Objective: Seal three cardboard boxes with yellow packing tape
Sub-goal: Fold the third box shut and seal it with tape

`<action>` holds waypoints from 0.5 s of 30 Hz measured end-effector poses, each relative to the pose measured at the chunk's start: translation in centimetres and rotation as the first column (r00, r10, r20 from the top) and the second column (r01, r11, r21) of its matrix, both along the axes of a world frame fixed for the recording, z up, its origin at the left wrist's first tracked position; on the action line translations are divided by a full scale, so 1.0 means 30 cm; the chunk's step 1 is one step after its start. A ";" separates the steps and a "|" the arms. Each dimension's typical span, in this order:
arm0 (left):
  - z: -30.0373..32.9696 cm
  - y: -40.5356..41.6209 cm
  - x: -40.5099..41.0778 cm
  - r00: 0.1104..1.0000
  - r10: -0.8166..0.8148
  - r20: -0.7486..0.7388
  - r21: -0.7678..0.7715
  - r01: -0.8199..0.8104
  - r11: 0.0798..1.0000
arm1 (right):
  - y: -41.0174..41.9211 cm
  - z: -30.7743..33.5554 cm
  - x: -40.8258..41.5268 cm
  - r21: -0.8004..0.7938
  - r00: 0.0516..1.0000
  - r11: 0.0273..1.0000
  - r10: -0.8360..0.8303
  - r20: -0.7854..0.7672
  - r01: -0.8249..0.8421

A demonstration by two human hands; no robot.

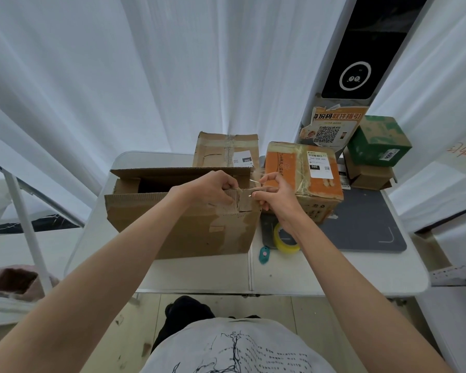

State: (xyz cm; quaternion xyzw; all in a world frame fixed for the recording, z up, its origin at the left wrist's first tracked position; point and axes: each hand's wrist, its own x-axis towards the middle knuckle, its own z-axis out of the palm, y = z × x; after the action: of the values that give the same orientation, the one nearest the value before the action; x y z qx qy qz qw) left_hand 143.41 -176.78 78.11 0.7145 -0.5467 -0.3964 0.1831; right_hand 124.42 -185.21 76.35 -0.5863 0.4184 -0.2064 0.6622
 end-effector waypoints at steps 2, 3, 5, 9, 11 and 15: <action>-0.001 0.003 0.003 1.000 0.003 -0.005 -0.002 -0.003 1.000 | -0.005 -0.004 0.006 0.021 1.000 1.000 -0.023 0.002 0.023; -0.001 0.004 0.006 1.000 0.004 -0.011 -0.003 -0.004 1.000 | -0.009 -0.006 0.008 0.033 0.999 0.999 -0.033 0.004 0.033; -0.004 0.007 0.012 1.000 -0.004 -0.012 -0.009 0.004 1.000 | -0.018 -0.008 0.008 0.062 0.999 0.997 -0.042 0.016 0.041; -0.010 0.005 0.012 1.000 -0.020 -0.002 -0.016 0.020 1.000 | -0.030 -0.007 0.005 0.076 1.000 0.997 0.000 0.024 -0.002; -0.010 0.003 0.011 1.000 -0.020 -0.005 -0.009 0.020 1.000 | -0.029 -0.005 0.004 0.058 0.999 0.998 0.033 0.014 -0.034; -0.015 0.001 0.017 0.999 0.016 -0.036 -0.017 -0.017 1.000 | -0.019 -0.002 0.014 -0.008 0.998 0.999 0.053 -0.017 -0.053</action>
State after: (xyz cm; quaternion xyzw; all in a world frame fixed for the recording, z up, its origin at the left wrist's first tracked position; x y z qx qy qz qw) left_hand 143.91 -176.75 77.67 0.7101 -0.5408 -0.4029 0.2024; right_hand 124.83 -185.78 76.30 -0.6019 0.4072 -0.1857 0.6614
